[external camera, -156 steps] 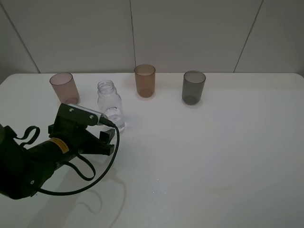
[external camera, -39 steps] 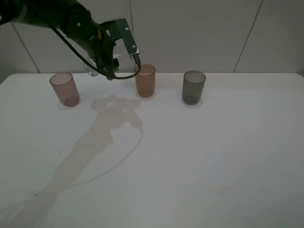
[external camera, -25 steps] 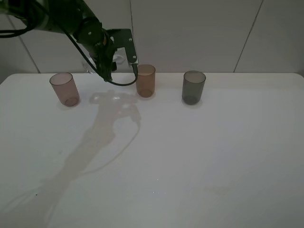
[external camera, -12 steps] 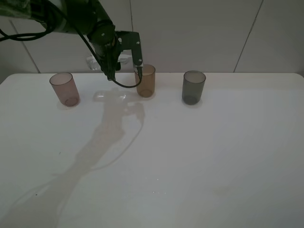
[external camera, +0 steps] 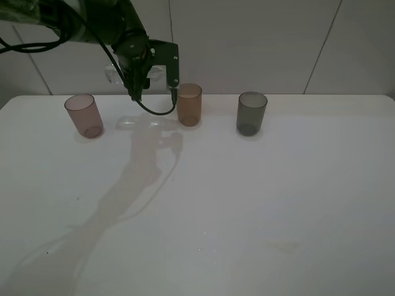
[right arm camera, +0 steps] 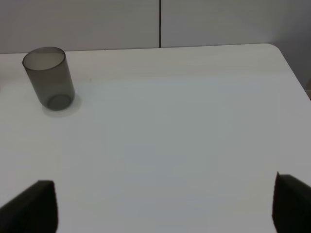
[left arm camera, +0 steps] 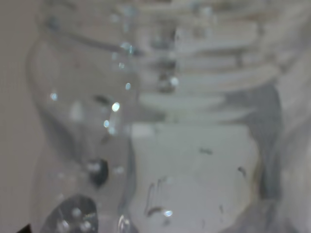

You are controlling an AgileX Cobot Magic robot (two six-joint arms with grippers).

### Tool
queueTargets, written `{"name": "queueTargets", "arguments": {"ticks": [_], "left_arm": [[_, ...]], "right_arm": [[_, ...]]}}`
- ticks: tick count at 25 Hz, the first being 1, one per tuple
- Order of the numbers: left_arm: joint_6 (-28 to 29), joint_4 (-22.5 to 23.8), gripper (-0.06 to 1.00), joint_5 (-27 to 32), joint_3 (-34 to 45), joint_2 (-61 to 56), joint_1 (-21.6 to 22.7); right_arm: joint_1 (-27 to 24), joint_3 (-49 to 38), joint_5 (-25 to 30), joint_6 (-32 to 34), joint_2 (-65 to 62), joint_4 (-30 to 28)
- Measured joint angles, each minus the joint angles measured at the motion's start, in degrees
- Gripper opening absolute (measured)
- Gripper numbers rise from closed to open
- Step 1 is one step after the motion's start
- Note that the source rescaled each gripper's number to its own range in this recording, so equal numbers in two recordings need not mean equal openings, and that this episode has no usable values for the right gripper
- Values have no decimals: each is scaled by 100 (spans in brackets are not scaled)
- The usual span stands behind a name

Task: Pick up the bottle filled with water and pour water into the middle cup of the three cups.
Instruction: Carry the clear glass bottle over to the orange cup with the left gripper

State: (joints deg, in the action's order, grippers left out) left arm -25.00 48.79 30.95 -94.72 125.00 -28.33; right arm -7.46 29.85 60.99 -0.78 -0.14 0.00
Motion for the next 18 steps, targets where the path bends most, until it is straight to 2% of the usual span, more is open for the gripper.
{"name": "queueTargets", "arguments": {"ticks": [10,18], "left_arm": [[0,810,2,-151,0,0,0],[0,999,2,-277,0,0,0]], "right_arm": [[0,0,0,0,0,0],[0,0,0,0,0,0]]}}
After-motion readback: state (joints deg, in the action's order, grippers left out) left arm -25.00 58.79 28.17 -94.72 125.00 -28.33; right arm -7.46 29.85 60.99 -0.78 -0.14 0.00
